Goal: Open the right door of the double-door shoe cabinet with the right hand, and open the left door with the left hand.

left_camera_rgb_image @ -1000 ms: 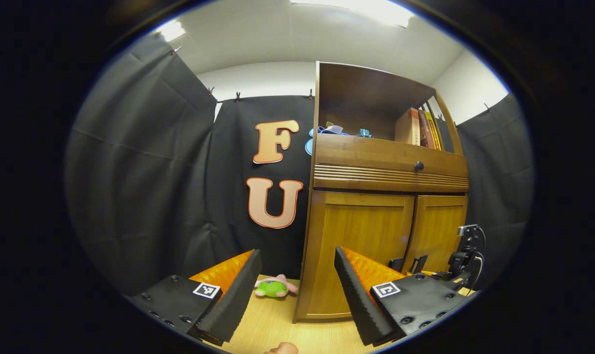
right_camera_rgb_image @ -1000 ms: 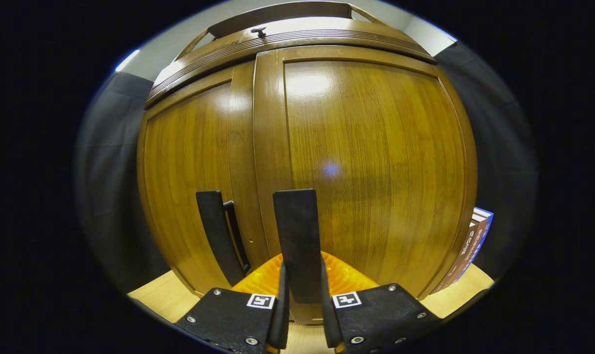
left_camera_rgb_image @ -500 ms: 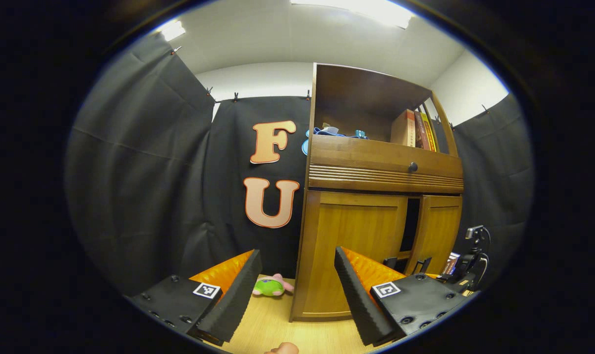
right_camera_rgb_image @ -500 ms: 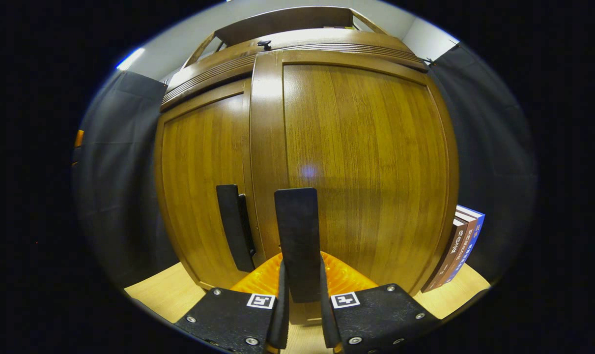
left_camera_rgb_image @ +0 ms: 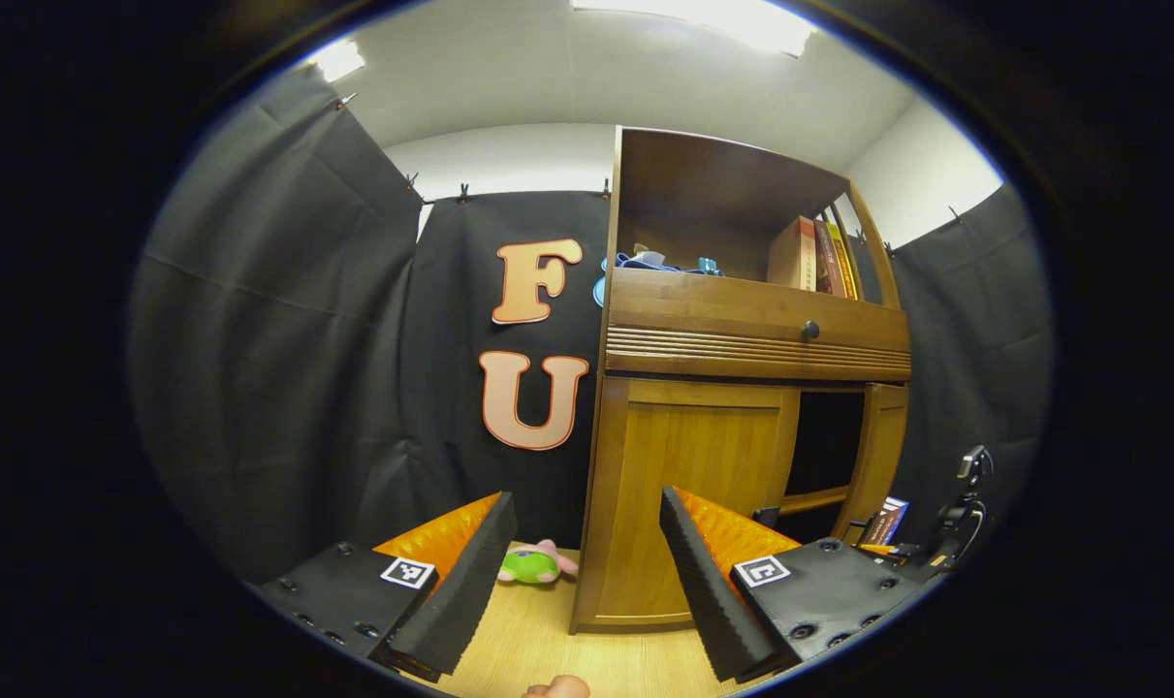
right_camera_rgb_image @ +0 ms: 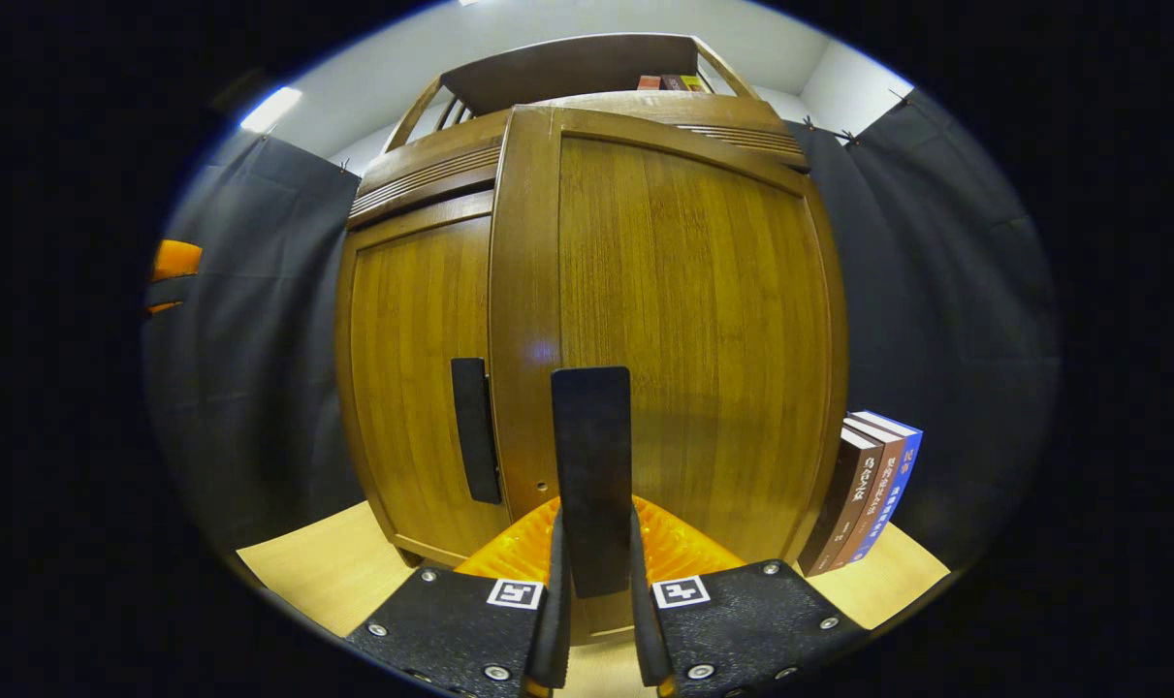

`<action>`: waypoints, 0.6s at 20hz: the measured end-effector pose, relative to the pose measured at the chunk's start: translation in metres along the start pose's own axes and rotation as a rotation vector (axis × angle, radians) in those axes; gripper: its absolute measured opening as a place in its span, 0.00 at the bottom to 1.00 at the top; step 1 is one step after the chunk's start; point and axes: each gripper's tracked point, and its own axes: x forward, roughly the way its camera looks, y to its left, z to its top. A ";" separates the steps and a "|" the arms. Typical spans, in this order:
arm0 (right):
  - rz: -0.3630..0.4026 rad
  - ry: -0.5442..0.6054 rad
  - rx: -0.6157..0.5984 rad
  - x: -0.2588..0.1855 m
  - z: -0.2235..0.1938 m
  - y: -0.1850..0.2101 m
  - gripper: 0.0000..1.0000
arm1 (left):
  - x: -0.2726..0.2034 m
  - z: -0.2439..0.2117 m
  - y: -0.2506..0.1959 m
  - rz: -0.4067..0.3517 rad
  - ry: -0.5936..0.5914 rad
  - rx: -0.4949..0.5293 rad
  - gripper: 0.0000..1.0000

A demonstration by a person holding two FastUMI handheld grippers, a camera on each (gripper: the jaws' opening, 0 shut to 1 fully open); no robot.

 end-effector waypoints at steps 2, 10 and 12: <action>-0.004 -0.003 0.003 -0.014 0.000 -0.006 0.27 | 0.000 0.001 0.000 -0.005 0.002 -0.013 0.98; -0.050 -0.016 -0.022 -0.064 -0.001 -0.043 0.35 | 0.000 0.001 -0.002 -0.023 -0.003 -0.035 0.95; -0.063 -0.016 -0.016 -0.075 -0.001 -0.053 0.25 | 0.000 0.001 -0.002 -0.032 -0.003 -0.039 0.98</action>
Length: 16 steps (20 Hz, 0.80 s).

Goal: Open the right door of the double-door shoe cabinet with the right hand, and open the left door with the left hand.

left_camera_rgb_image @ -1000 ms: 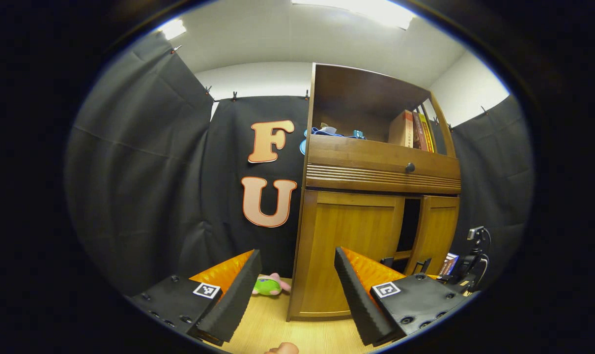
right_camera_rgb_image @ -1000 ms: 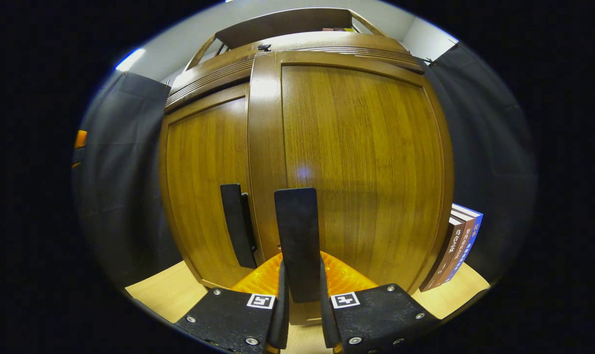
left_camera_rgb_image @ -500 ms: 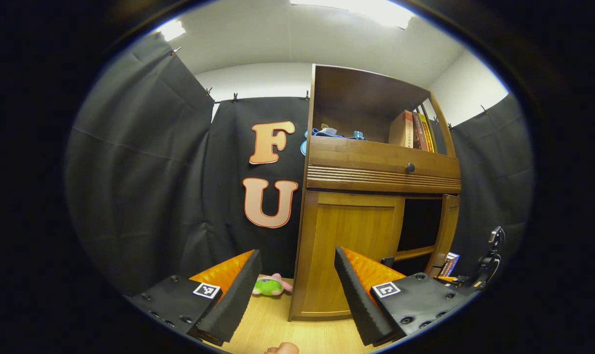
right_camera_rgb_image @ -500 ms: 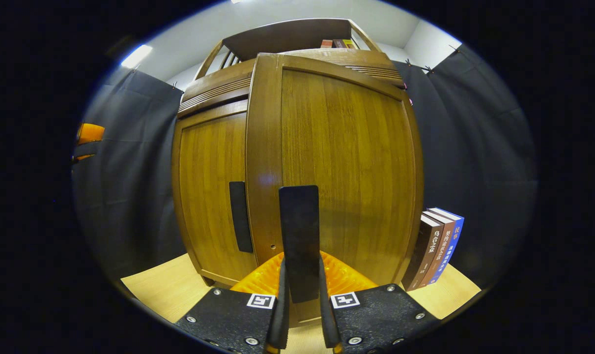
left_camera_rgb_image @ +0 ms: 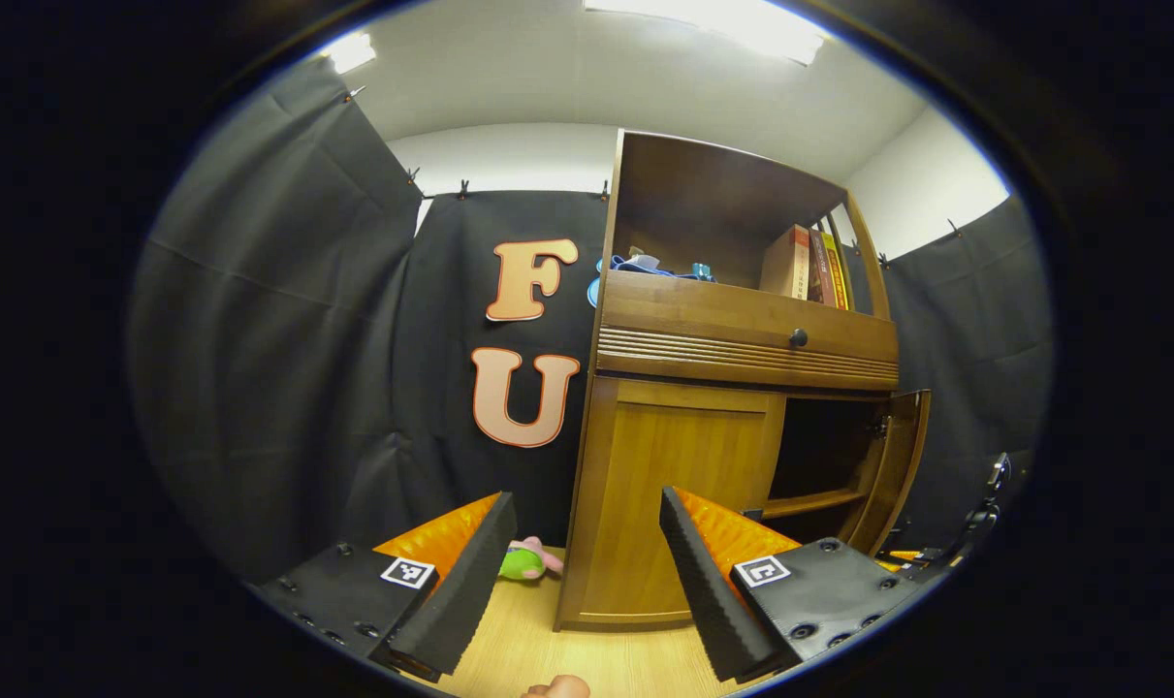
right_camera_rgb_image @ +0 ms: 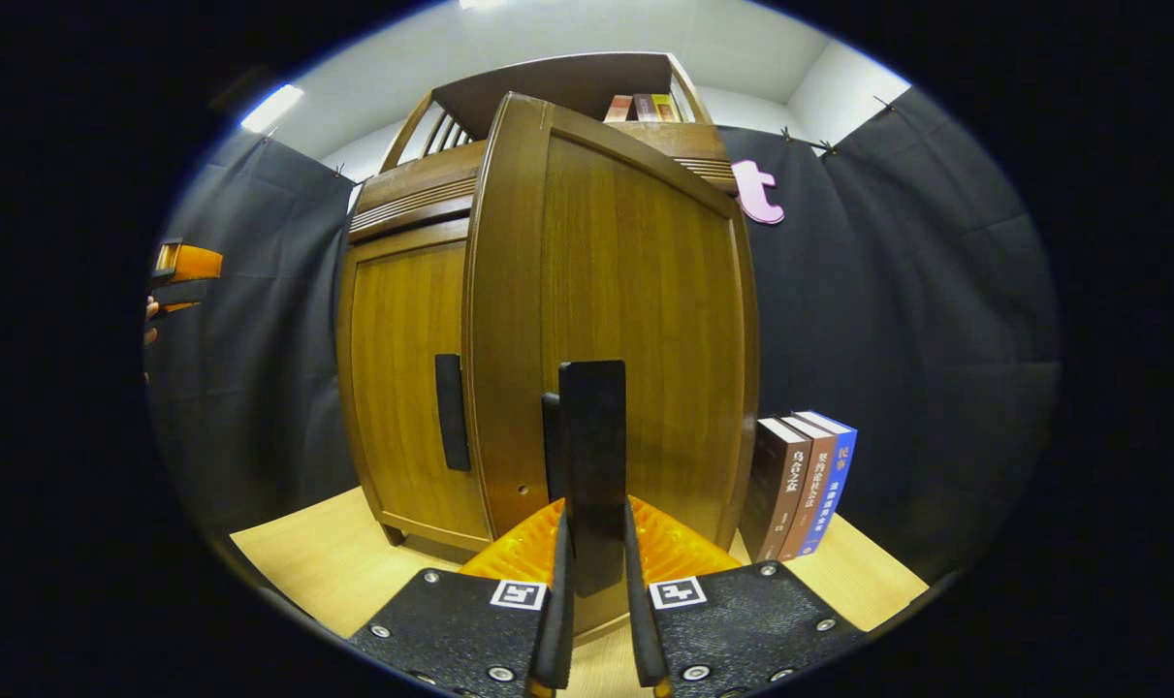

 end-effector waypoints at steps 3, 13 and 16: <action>-0.024 -0.003 0.004 -0.013 0.000 -0.015 0.17 | -0.001 -0.001 -0.001 -0.013 0.002 0.000 0.96; -0.098 -0.009 -0.037 -0.033 0.001 -0.052 0.25 | -0.003 -0.002 -0.004 -0.042 0.007 0.000 0.98; -0.102 -0.009 -0.025 -0.037 0.002 -0.057 0.15 | -0.004 -0.002 -0.004 -0.050 0.011 0.010 0.96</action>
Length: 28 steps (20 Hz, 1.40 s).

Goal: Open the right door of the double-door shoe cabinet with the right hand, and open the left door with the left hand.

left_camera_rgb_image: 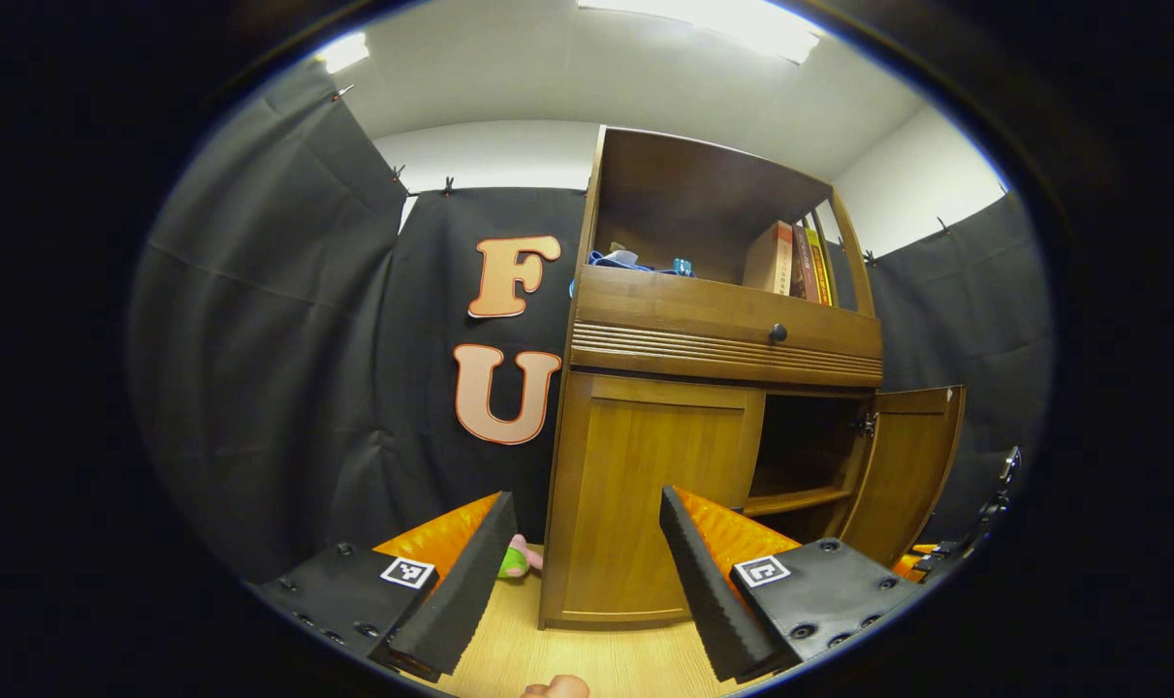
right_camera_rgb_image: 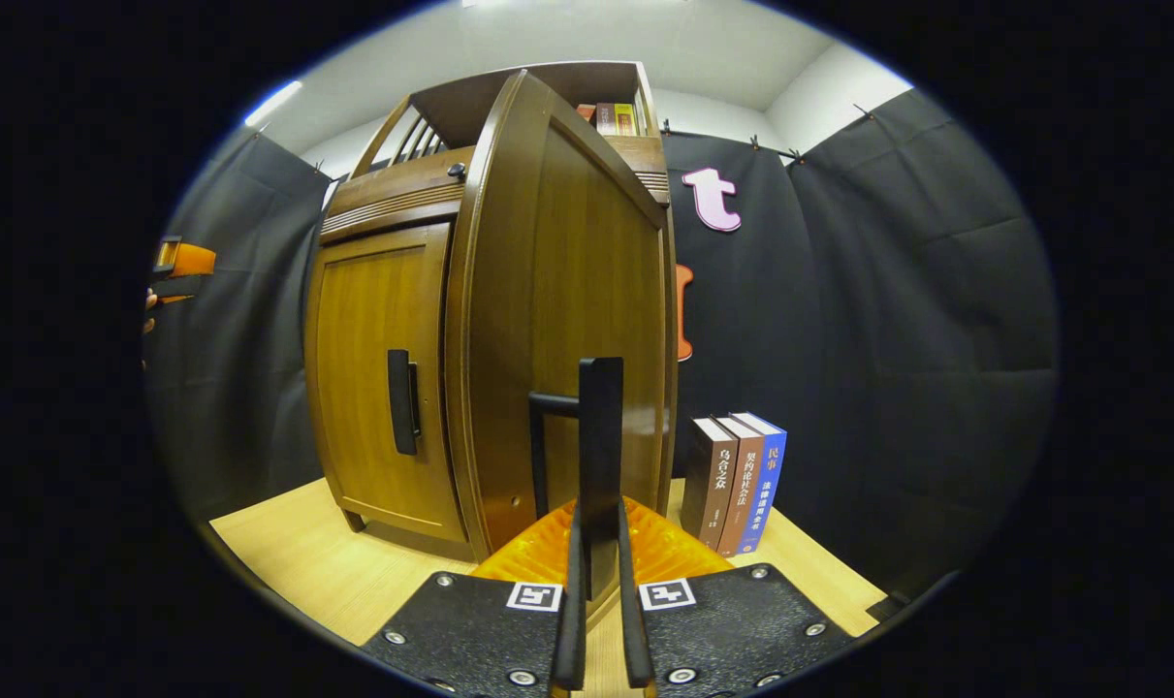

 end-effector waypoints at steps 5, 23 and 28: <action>-0.022 -0.004 -0.003 0.000 -0.001 -0.015 0.02 | -0.001 -0.001 -0.002 -0.018 0.004 0.004 0.96; -0.031 -0.003 0.021 -0.005 -0.001 -0.050 0.10 | -0.003 -0.001 -0.004 -0.043 0.009 0.014 0.96; -0.052 -0.004 0.034 -0.005 0.000 -0.070 0.08 | -0.003 0.000 -0.005 -0.047 0.004 0.025 0.98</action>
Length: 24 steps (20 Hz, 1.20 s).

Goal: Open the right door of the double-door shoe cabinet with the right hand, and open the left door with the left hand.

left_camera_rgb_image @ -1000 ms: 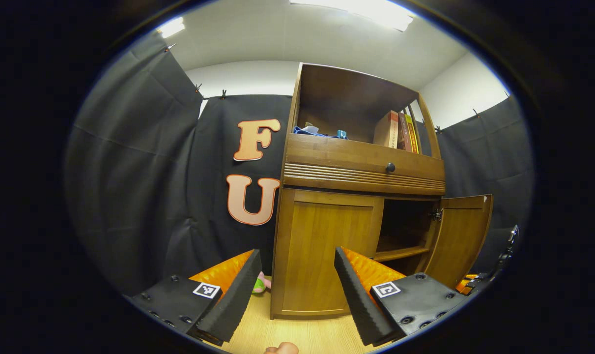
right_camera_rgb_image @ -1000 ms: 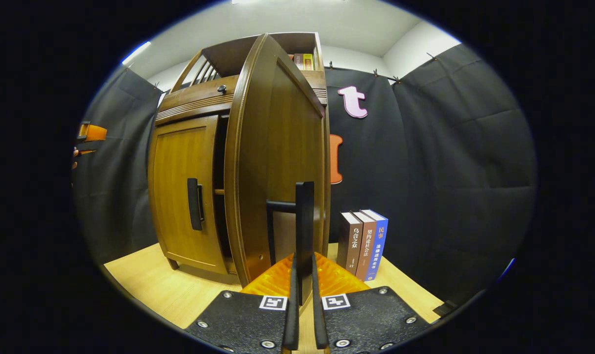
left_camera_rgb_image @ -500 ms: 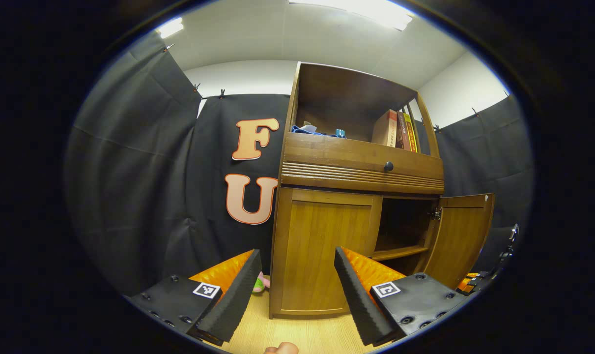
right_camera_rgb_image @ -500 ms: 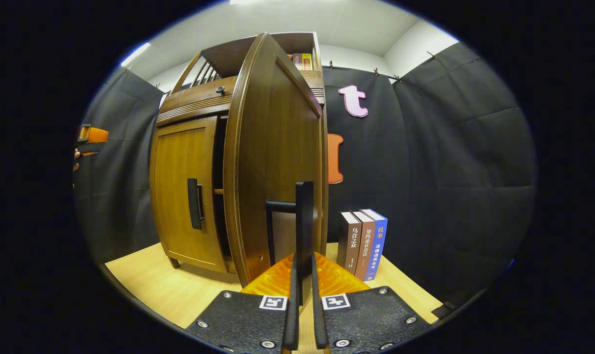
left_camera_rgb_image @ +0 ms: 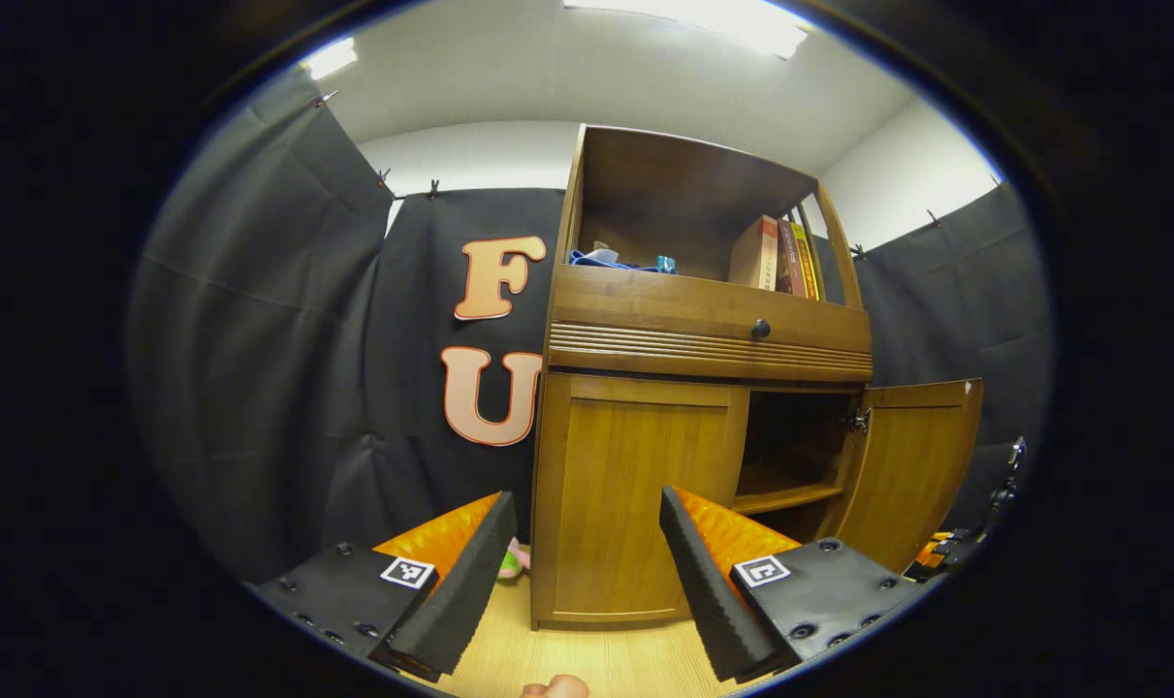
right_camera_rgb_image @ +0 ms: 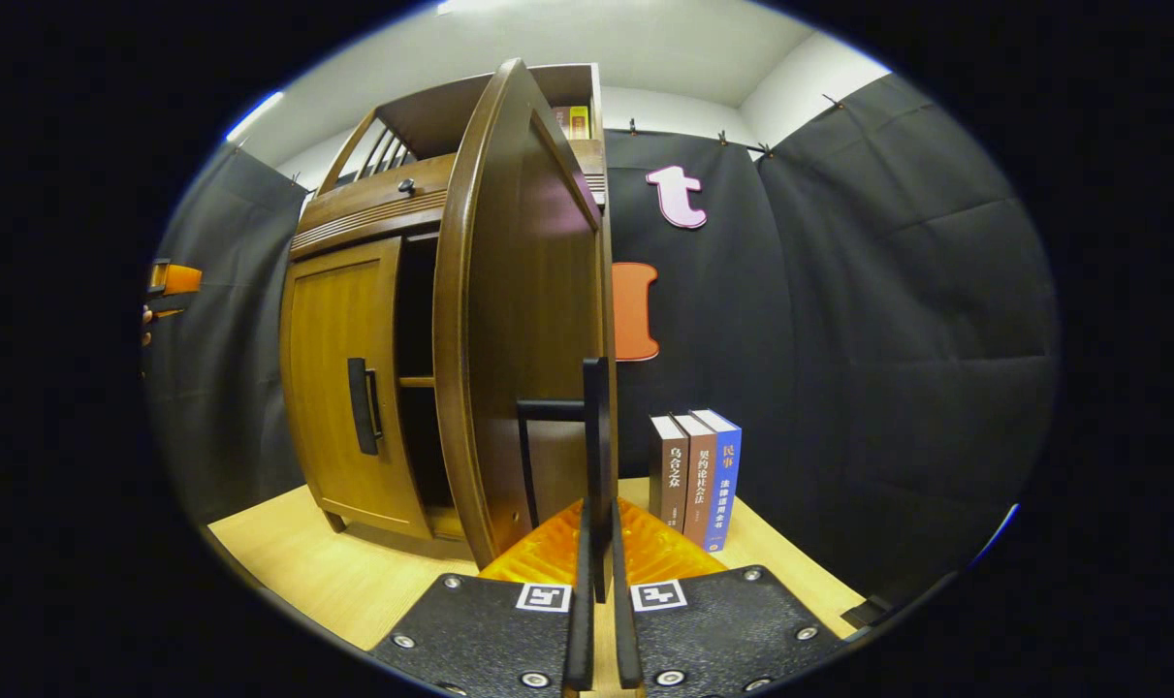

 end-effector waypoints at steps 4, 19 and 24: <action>0.014 0.002 0.036 0.000 0.001 -0.011 0.06 | 0.000 -0.003 0.000 -0.006 0.003 0.002 0.96; 0.052 -0.013 0.062 0.000 -0.001 -0.034 0.05 | 0.005 -0.055 -0.049 -0.101 0.087 0.015 0.98; 0.051 -0.023 0.053 -0.007 -0.004 -0.046 0.04 | 0.010 -0.066 -0.065 -0.129 0.092 0.008 0.97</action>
